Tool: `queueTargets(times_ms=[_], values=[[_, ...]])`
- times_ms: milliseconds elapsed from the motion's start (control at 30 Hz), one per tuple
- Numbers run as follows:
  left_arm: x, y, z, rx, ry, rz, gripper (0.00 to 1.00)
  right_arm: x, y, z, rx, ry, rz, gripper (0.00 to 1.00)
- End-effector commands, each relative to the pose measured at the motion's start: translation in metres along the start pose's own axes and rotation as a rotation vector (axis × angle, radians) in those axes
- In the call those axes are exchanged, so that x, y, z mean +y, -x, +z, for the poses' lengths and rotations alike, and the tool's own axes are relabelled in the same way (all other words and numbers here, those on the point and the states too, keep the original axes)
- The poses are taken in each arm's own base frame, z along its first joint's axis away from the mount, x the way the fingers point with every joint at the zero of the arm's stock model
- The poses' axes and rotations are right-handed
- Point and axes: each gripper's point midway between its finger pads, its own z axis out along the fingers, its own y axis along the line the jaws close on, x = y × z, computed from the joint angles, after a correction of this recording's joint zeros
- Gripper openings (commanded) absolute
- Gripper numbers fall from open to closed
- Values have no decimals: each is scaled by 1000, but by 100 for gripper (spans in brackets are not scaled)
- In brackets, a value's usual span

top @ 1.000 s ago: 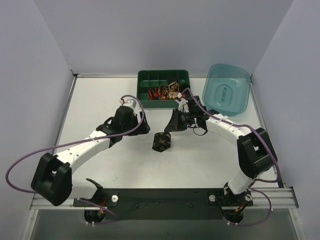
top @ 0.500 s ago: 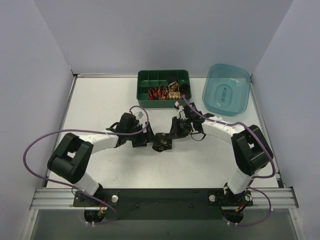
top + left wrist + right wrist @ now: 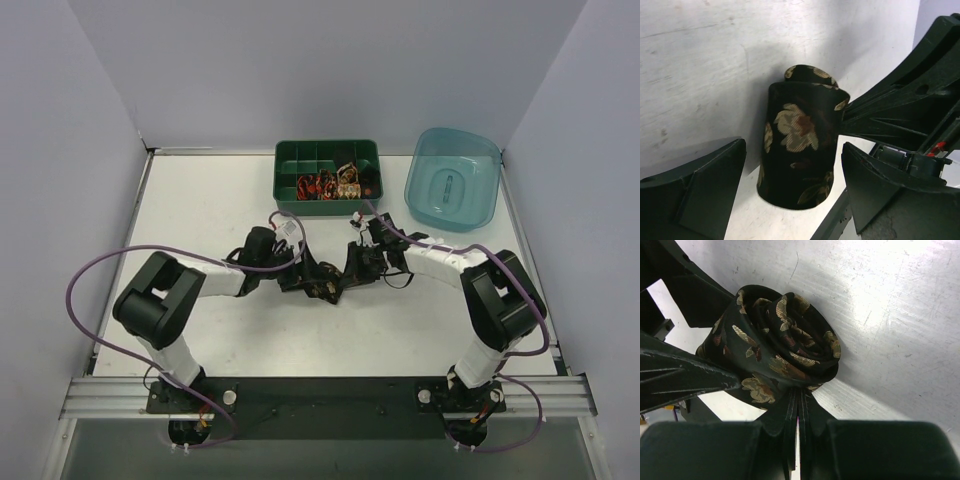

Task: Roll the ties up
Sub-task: Pick up the tie at the center of the board.

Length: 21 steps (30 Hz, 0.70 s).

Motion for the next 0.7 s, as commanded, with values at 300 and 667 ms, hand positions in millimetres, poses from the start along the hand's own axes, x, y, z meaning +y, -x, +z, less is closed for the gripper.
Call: queueTargets(times_ms=[300, 667], values=[[-1, -10, 31, 37, -9, 98, 75, 25, 30, -7, -52, 53, -27, 0], [-38, 15, 24, -134, -262, 144, 31, 41, 45, -20, -82, 125, -35, 1]])
